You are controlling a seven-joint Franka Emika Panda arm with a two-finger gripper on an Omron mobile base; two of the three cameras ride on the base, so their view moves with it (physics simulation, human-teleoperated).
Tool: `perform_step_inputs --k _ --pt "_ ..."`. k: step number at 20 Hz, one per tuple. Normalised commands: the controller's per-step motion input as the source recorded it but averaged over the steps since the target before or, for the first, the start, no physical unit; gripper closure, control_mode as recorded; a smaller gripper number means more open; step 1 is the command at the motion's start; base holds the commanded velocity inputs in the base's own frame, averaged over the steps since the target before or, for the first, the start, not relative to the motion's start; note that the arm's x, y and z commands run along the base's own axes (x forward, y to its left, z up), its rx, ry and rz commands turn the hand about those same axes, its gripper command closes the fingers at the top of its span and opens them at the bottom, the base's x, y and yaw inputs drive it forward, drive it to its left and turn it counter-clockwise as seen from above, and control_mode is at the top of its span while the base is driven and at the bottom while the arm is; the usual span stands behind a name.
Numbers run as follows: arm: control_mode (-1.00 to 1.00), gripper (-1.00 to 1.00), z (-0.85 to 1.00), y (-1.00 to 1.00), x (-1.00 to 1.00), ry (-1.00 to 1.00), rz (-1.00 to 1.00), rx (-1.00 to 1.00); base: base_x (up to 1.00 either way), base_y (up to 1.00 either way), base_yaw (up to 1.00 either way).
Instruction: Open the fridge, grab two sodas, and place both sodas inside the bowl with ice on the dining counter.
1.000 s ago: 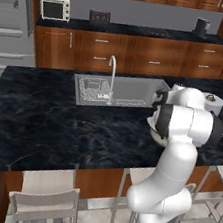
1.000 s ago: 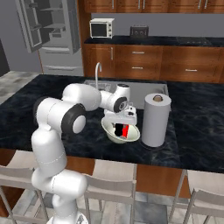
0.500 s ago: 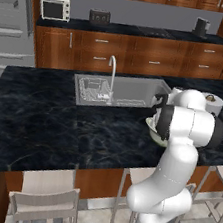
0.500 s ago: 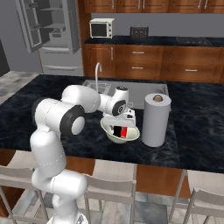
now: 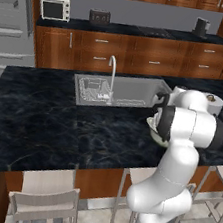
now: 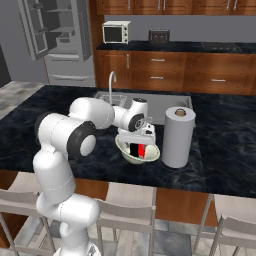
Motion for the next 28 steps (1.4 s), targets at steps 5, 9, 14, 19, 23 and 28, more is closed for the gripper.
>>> perform_step_inputs --k 5,9,14,19,23,28 --pt "-1.0 -1.0 0.26 0.04 -0.13 0.0 0.0 0.0 0.0 0.0 0.0" --pt "-1.0 -1.0 0.34 0.08 -0.1 0.0 0.0 0.0 0.0 0.0 0.0" --pt "-1.0 -1.0 0.09 0.14 -0.17 -0.01 0.0 0.0 0.0 0.0 0.0" --pt "-1.0 -1.0 -0.08 0.23 -0.2 -0.05 0.0 0.0 0.0 0.0 0.0" --pt "-1.0 -1.0 -0.11 0.26 -0.11 -0.04 0.0 0.0 0.0 0.0 0.0" --pt "-1.0 -1.0 -0.07 0.19 -0.09 -0.04 0.0 0.0 0.0 0.0 0.0"
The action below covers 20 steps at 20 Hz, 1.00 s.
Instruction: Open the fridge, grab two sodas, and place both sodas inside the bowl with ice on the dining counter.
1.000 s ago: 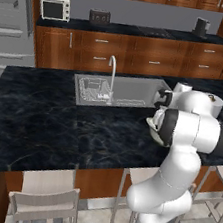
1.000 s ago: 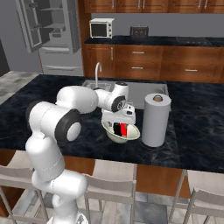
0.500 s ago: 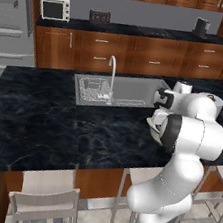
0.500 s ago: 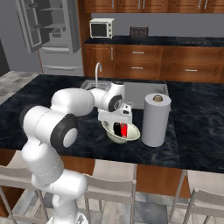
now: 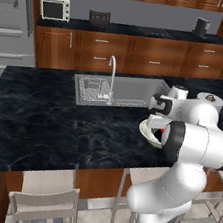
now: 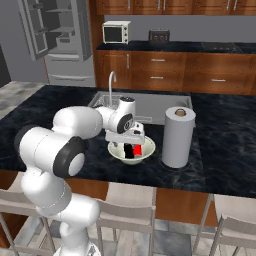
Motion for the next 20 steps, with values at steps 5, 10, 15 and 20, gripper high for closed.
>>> perform_step_inputs --k 5,10,15,20 --pt "-1.0 -1.0 0.0 0.13 -0.1 -0.06 0.0 0.0 0.0 0.0 0.0" --pt "-1.0 -1.0 0.17 0.02 -0.12 -0.08 0.0 0.0 0.0 0.0 0.0" --pt "-1.0 -1.0 0.44 0.0 -0.16 -0.08 0.0 0.0 0.0 0.0 0.0" --pt "-1.0 -1.0 0.51 0.0 -0.23 -0.04 0.0 0.0 0.0 0.0 0.0"
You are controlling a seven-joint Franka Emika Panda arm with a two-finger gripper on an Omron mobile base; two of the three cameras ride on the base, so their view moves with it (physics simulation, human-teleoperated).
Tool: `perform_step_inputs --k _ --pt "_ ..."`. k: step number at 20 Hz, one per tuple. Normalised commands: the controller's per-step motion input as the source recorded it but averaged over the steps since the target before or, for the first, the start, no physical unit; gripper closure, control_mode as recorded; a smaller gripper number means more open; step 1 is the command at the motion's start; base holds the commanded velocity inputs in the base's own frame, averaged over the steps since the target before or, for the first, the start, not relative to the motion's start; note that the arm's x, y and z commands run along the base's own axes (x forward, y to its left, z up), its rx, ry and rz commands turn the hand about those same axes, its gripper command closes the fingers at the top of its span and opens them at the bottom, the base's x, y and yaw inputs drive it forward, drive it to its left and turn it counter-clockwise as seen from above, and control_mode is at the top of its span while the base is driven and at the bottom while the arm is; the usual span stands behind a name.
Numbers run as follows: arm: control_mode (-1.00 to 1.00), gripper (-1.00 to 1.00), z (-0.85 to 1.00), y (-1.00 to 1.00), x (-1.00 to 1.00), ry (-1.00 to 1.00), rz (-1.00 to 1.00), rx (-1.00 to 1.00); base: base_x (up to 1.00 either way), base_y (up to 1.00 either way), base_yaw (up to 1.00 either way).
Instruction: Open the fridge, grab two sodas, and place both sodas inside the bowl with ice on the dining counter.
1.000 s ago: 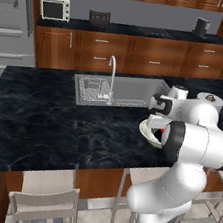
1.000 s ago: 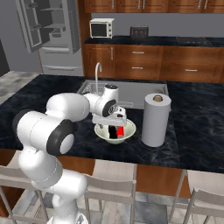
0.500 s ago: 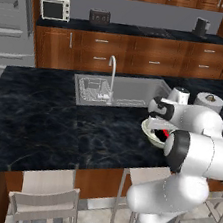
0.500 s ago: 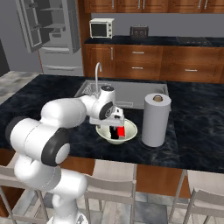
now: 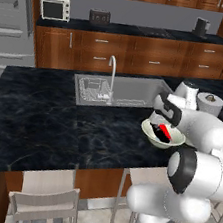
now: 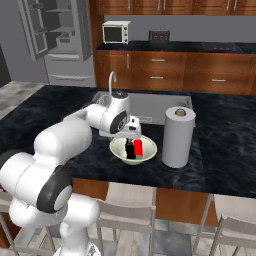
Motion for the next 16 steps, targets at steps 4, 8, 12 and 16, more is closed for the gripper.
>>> perform_step_inputs --k 4,8,12,16 --pt "-1.0 -1.0 0.52 0.07 -0.32 0.0 -0.02 0.0 0.0 0.0 0.0" --pt "-1.0 -1.0 0.48 0.13 -0.39 0.0 -0.03 0.0 0.0 0.0 0.0" --pt "-1.0 -1.0 0.49 0.12 -0.41 0.0 -0.03 0.0 0.0 0.0 0.0" --pt "-1.0 -1.0 0.43 0.12 -0.44 0.0 -0.03 -0.01 0.0 0.0 0.0"
